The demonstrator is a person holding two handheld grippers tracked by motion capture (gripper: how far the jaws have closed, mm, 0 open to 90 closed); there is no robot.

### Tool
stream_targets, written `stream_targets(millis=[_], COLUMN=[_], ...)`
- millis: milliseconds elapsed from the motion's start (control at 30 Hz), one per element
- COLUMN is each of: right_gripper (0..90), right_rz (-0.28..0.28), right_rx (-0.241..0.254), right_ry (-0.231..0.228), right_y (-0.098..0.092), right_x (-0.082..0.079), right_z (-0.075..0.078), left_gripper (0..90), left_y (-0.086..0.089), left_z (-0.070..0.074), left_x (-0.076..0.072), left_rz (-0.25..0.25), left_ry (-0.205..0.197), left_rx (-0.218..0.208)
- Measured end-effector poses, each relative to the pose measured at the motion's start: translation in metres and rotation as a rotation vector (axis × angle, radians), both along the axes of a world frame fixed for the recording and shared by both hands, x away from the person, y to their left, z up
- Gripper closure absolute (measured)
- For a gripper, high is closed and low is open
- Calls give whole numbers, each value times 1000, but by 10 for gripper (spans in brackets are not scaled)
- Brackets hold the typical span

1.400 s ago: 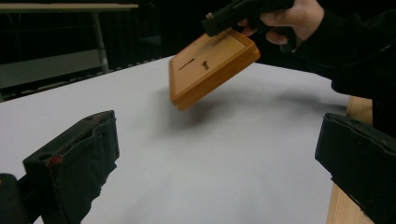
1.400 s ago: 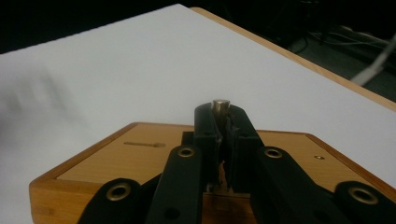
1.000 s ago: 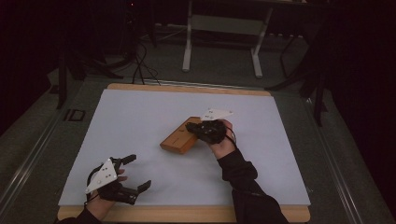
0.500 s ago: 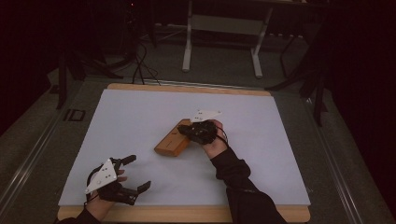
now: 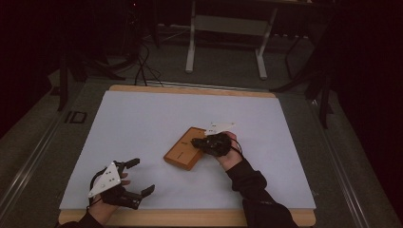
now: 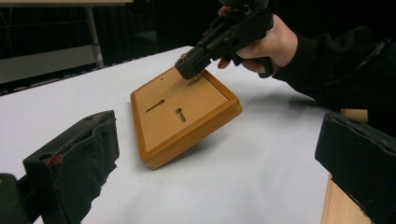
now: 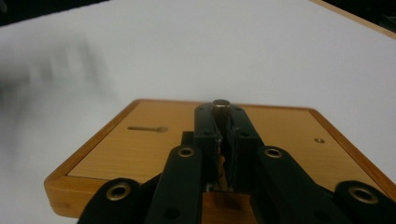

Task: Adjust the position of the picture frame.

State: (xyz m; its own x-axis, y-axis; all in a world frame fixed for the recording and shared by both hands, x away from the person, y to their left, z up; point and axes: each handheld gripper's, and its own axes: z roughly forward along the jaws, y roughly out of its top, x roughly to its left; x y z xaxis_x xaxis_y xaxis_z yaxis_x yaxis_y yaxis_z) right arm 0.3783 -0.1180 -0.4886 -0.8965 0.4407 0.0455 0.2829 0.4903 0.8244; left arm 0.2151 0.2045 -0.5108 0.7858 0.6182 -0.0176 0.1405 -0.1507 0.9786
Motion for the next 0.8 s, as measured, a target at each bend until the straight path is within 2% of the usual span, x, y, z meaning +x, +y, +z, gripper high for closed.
stream_targets(millis=[367,500,633,767,800], right_gripper=[842,841,839,837,836], right_rz=[27,32,32,32,30], right_rx=[-22,-33,-40,-60,-50], right_ry=[35,31,28,28,26], right_y=[-19,-21,-26,-30,-32], right_x=[-6,-9,-10,-9,-10], right_z=[-18,-22,-27,-32,-33], left_gripper=[0,0,1,1,16], left_y=[-3,-4,-5,-8,-8], left_z=[-1,-2,-4,-5,-5], left_x=[0,1,2,5,5], left_rz=[-17,-25,-22,-32,-31], left_ry=[9,17,18,17,18], left_rx=[8,1,22,12,12])
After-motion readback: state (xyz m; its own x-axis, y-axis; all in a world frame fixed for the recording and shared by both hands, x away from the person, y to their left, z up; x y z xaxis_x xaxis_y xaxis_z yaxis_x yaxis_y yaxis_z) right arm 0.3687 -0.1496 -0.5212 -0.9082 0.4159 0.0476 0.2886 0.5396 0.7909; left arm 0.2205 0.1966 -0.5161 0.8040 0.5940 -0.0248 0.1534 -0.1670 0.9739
